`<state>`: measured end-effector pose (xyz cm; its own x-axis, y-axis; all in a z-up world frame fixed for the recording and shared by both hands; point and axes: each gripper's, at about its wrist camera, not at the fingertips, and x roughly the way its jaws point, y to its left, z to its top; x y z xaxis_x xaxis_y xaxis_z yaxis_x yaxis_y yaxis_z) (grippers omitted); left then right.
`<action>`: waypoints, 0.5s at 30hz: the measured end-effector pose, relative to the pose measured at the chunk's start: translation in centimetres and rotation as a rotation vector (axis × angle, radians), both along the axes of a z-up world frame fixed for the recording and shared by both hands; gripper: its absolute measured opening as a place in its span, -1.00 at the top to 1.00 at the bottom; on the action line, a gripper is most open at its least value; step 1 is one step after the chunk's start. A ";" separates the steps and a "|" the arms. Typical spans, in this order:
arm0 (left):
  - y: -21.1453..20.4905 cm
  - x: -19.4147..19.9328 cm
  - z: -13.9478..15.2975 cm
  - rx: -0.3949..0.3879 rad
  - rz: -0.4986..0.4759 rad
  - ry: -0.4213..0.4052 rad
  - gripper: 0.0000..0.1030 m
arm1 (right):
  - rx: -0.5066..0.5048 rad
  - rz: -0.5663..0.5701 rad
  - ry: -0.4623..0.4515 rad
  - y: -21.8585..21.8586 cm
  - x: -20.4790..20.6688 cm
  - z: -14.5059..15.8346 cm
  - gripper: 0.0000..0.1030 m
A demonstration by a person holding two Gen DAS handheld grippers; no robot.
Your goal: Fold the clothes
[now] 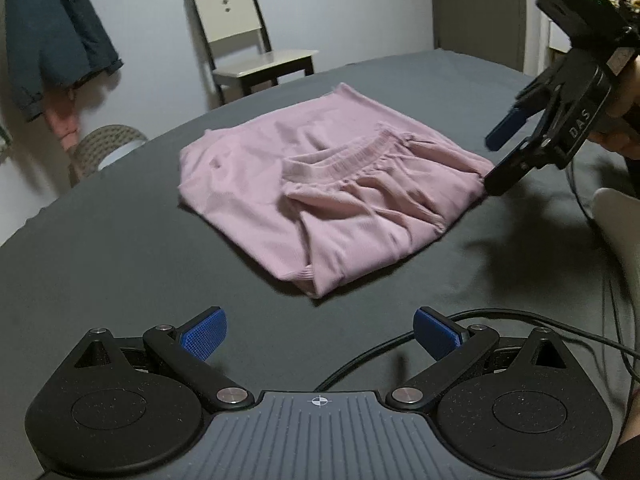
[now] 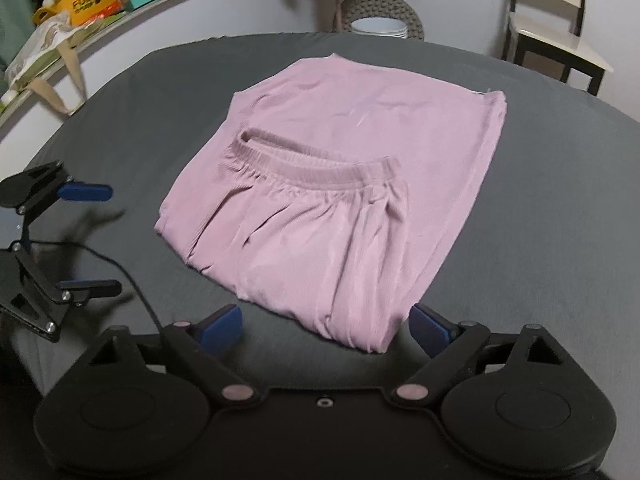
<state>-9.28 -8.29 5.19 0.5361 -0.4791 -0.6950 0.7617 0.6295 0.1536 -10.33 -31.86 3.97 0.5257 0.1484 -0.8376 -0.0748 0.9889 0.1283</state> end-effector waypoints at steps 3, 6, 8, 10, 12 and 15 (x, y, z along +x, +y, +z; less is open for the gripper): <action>-0.7 -0.1 -0.2 0.000 -0.021 -0.013 -0.85 | -0.016 -0.002 0.006 0.2 0.1 -0.1 -0.59; -1.5 0.2 -0.3 -0.003 -0.037 -0.020 -0.40 | -0.011 -0.034 0.024 -0.4 0.2 -0.4 -0.43; -2.0 0.4 -0.3 -0.001 -0.037 -0.019 -0.24 | -0.020 -0.053 0.045 -0.7 0.2 -0.5 -0.41; -2.2 0.6 -0.7 0.023 -0.036 -0.030 -0.15 | -0.009 -0.054 0.055 -0.9 0.1 -0.6 -0.33; -2.3 0.8 -1.0 0.043 -0.024 -0.031 0.07 | 0.000 -0.048 0.060 -0.9 0.0 -0.5 -0.23; -2.2 1.1 -1.4 0.055 -0.009 -0.019 0.17 | -0.017 -0.042 0.062 -0.7 0.1 -0.6 -0.04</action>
